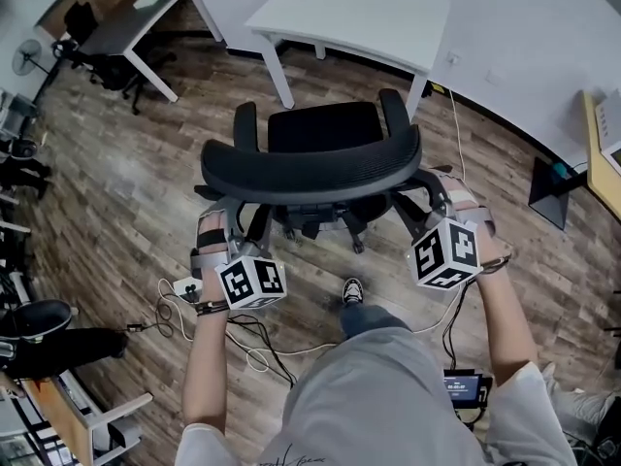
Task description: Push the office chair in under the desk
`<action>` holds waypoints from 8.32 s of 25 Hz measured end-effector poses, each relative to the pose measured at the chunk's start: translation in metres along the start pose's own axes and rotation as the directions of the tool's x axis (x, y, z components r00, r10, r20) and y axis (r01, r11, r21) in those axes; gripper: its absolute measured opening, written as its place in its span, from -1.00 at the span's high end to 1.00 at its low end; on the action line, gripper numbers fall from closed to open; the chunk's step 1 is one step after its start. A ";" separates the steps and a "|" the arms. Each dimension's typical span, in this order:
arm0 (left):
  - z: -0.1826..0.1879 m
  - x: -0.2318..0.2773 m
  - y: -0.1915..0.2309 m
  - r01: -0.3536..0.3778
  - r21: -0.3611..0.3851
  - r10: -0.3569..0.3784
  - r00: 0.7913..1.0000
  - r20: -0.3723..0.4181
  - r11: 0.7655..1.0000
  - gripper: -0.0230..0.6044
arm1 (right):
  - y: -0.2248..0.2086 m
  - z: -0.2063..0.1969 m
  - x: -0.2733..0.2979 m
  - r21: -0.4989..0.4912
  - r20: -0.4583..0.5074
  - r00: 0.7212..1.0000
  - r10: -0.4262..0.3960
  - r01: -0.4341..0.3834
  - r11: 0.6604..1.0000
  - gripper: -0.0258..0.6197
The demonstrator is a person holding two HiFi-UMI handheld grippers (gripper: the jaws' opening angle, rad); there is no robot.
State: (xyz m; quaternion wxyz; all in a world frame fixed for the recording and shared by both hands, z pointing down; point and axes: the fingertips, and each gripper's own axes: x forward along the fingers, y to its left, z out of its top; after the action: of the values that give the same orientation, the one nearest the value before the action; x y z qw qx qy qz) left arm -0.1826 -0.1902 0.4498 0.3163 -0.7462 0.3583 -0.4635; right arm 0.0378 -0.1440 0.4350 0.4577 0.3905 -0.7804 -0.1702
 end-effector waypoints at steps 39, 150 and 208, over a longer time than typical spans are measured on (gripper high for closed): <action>-0.085 0.196 0.155 0.058 0.134 -0.081 0.982 0.171 0.989 0.19 | -0.087 0.087 0.164 0.135 -0.157 0.970 -0.186 0.208 0.969 0.39; 0.008 0.534 0.304 0.094 0.207 -0.160 0.930 0.332 0.974 0.14 | -0.335 0.010 0.366 0.252 -0.396 0.890 -0.225 0.340 0.906 0.36; -0.014 0.318 0.266 0.452 -0.573 -0.059 0.817 0.574 0.684 0.94 | -0.263 0.088 0.265 0.691 -0.044 0.925 -0.378 0.302 0.657 0.89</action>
State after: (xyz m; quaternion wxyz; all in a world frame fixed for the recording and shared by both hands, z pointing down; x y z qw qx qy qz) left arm -0.1602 -0.6000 0.3890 0.0297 -0.9475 0.2938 -0.1224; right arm 0.0091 -0.5225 0.3794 0.1993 0.6612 -0.7227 0.0281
